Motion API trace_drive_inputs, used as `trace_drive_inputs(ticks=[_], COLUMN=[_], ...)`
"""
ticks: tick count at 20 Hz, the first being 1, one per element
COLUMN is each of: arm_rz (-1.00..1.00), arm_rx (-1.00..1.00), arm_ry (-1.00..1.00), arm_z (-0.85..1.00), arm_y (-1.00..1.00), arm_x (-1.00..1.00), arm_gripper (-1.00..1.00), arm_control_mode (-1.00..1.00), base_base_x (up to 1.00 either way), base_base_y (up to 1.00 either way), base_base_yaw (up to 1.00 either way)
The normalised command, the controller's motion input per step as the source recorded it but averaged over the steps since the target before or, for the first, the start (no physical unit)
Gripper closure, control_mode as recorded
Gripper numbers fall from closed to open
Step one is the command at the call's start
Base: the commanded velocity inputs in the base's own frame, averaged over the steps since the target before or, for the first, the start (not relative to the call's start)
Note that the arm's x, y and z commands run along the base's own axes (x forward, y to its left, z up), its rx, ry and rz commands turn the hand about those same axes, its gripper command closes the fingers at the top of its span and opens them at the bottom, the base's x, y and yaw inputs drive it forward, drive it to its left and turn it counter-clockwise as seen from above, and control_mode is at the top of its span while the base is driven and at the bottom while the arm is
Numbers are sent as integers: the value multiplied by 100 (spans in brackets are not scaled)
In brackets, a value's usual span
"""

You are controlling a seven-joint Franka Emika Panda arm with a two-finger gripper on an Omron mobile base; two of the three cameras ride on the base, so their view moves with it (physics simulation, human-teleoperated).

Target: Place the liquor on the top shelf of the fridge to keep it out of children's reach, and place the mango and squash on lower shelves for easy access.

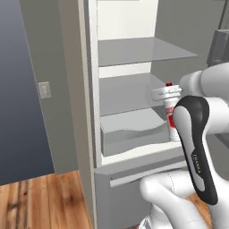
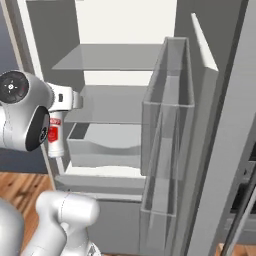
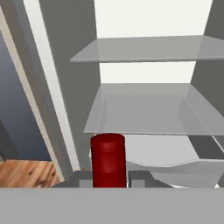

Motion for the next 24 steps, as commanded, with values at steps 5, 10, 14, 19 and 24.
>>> trace_drive_inputs(ticks=[5,10,14,19,24], arm_rz=[0,0,0,0,2], arm_rx=[0,0,0,0,1], arm_ry=[0,0,0,-2,-31], arm_z=[0,0,0,0,5], arm_y=[0,0,0,-1,-6], arm_x=[0,0,0,0,0], arm_gripper=[100,100,100,100,100], arm_control_mode=[100,100,100,-100,-100], base_base_x=[51,55,62,34,0], base_base_y=[-25,-1,0,-1,0], base_base_yaw=[0,0,0,0,0])
